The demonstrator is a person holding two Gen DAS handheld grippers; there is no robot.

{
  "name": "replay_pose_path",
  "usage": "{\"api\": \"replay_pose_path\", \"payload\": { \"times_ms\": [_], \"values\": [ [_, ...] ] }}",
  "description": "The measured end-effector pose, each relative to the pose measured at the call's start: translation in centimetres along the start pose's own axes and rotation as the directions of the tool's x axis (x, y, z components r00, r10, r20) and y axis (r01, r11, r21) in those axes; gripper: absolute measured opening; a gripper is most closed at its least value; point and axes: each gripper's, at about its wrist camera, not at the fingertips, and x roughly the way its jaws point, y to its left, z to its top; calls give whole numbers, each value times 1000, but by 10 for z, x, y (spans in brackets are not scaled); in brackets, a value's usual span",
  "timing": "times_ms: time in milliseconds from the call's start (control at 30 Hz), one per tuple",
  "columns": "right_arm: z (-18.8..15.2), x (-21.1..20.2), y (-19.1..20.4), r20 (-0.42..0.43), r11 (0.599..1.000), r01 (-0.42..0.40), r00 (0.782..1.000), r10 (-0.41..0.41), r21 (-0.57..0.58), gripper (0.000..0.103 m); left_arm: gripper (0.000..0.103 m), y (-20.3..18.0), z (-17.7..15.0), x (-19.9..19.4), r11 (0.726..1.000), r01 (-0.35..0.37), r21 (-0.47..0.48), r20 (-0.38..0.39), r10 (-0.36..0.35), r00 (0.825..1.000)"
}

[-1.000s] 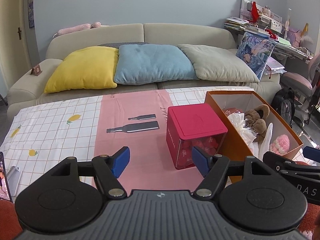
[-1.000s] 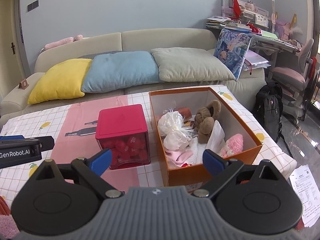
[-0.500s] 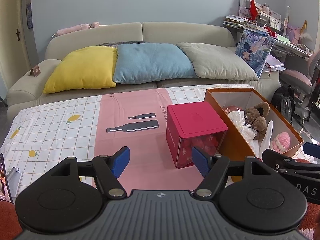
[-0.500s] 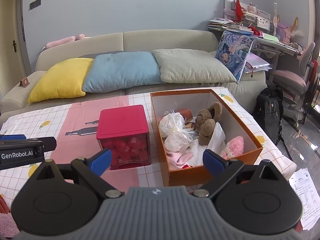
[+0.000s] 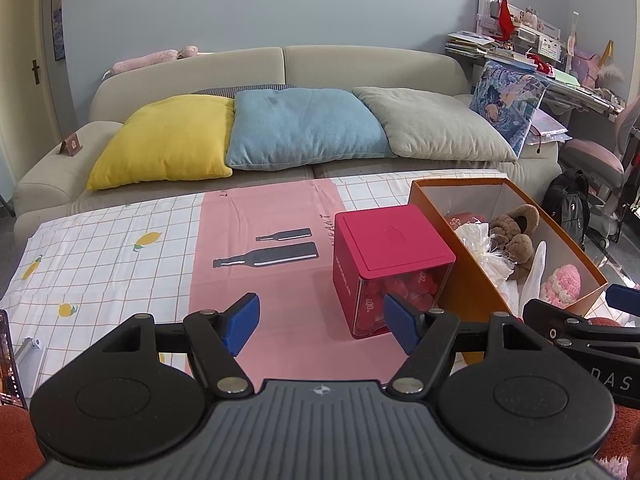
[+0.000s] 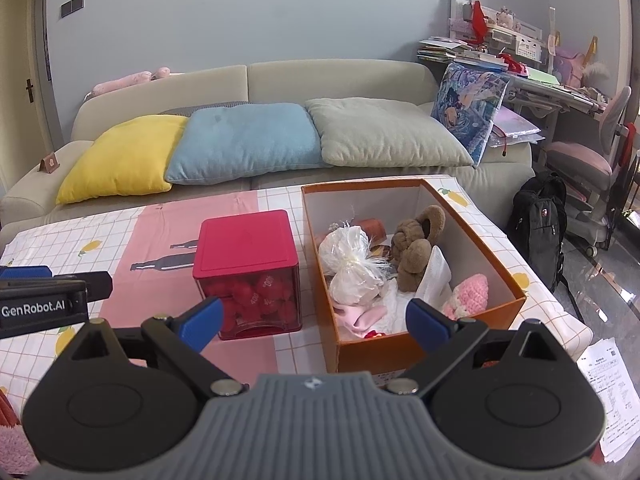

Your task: Organize soft objects

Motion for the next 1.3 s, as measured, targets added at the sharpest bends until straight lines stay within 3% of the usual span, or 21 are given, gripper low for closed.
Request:
{"api": "replay_pose_path", "payload": {
  "times_ms": [1300],
  "values": [
    [-3, 2, 1, -10, 1000, -2, 1000, 2, -4, 97, 83, 0, -1, 2, 1000, 7, 8, 2, -7, 1000]
  ]
}}
